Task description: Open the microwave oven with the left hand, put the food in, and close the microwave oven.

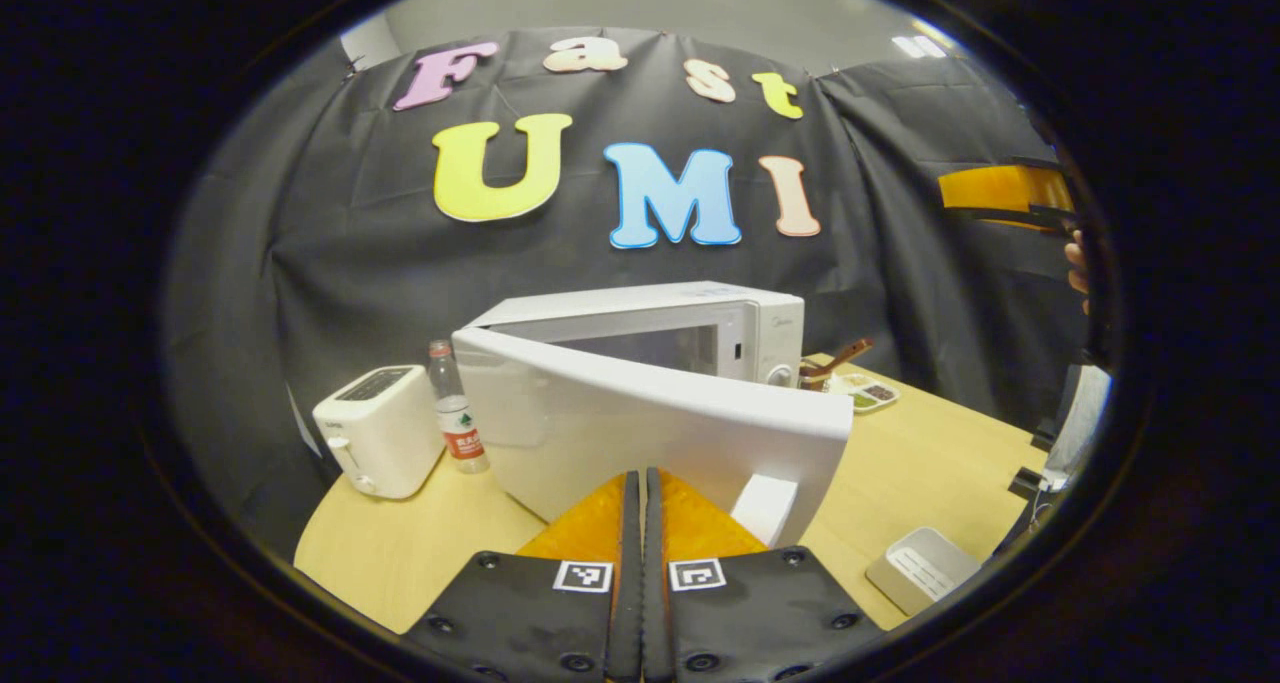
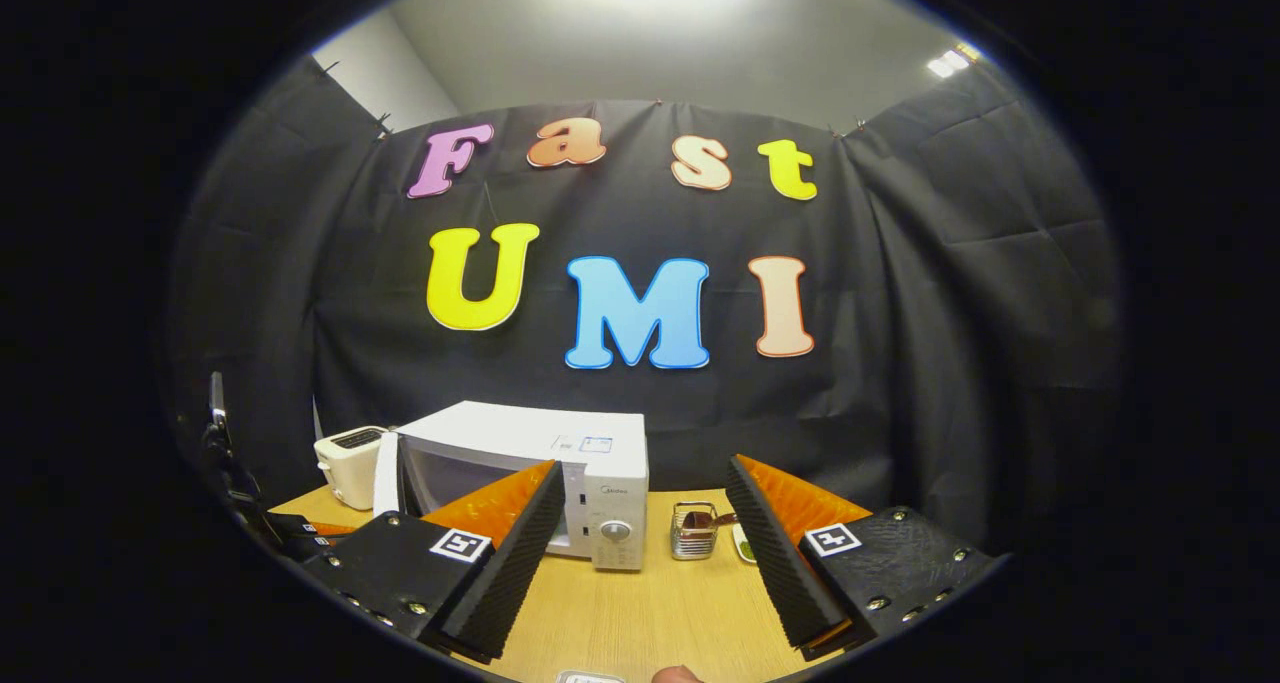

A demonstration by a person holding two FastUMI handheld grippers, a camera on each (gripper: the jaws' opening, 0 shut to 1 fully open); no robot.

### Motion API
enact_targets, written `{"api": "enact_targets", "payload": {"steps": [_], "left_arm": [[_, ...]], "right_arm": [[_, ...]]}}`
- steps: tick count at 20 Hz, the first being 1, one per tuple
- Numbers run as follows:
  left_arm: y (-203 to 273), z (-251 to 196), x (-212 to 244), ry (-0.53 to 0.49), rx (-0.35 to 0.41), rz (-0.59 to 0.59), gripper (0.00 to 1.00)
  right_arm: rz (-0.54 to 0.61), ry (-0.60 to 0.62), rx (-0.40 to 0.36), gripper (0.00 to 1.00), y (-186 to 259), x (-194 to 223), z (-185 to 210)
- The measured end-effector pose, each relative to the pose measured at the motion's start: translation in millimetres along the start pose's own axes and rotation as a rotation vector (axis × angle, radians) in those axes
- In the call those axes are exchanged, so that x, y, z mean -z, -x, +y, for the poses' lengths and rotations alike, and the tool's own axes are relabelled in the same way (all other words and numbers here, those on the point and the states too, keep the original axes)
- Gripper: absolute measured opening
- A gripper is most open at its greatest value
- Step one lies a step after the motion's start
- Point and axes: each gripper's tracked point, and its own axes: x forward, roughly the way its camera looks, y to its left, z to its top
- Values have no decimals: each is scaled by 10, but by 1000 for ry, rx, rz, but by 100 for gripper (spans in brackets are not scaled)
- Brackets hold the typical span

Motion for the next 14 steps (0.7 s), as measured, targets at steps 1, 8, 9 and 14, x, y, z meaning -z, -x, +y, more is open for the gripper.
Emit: {"api": "enact_targets", "payload": {"steps": [1, 8, 9, 14], "left_arm": [[-72, -38, -25, -2, 17, -1, 7], [-533, -220, -184, 20, 104, -6, 7], [-616, -236, -200, 27, 116, -7, 7], [-972, -295, -343, 17, 141, -22, 7]], "right_arm": [[2, 0, 19, 98, 25, -1, -44], [9, -5, 154, 98, 234, 6, -376], [10, -3, 173, 98, 291, 13, -422], [32, -26, 249, 98, 488, 144, -585]]}}
